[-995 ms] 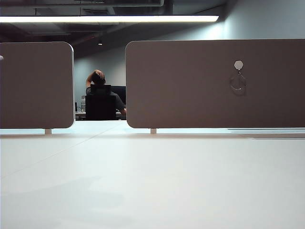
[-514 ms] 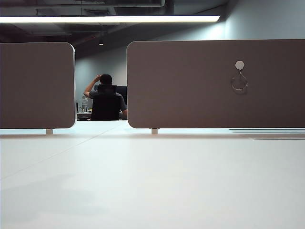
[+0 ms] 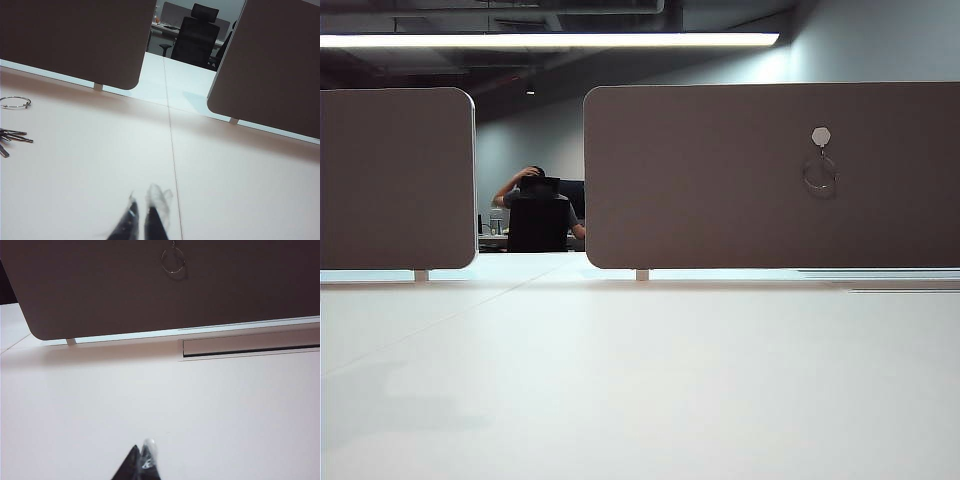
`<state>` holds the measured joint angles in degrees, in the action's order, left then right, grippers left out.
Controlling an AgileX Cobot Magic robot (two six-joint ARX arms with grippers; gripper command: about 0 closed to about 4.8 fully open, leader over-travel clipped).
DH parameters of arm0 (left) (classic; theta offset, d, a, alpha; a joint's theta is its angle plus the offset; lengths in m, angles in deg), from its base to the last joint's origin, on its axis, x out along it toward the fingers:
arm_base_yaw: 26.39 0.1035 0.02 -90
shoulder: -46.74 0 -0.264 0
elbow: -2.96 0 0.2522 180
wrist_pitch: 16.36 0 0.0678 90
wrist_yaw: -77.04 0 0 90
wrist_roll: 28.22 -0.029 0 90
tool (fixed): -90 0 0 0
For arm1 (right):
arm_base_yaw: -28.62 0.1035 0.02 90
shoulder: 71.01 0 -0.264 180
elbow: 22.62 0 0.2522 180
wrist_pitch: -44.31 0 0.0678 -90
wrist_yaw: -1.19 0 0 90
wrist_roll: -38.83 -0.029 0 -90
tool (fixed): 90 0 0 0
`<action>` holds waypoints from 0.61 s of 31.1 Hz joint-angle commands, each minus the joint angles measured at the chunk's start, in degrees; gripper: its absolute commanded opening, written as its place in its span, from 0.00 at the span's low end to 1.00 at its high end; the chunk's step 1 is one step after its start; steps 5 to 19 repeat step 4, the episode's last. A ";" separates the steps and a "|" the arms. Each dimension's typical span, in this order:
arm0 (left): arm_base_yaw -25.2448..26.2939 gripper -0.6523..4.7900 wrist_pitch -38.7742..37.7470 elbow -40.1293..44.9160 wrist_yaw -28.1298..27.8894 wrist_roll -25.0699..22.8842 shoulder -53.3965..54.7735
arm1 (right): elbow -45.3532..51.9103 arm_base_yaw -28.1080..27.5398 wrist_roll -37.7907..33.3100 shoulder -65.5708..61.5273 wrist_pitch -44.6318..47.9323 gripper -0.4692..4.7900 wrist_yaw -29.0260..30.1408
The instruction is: Hang the earring on the hook.
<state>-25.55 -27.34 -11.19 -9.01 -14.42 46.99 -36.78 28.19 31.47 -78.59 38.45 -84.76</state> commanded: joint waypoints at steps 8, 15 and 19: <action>-0.02 0.17 0.68 -0.07 0.17 0.04 0.07 | 0.24 0.02 0.11 0.02 0.68 0.08 -0.09; -0.02 0.17 0.68 -0.07 0.17 0.04 0.07 | 0.24 0.02 0.11 0.02 0.68 0.08 -0.09; -0.02 0.17 0.68 -0.07 0.17 0.04 0.07 | 0.24 0.02 0.11 0.02 0.68 0.08 -0.09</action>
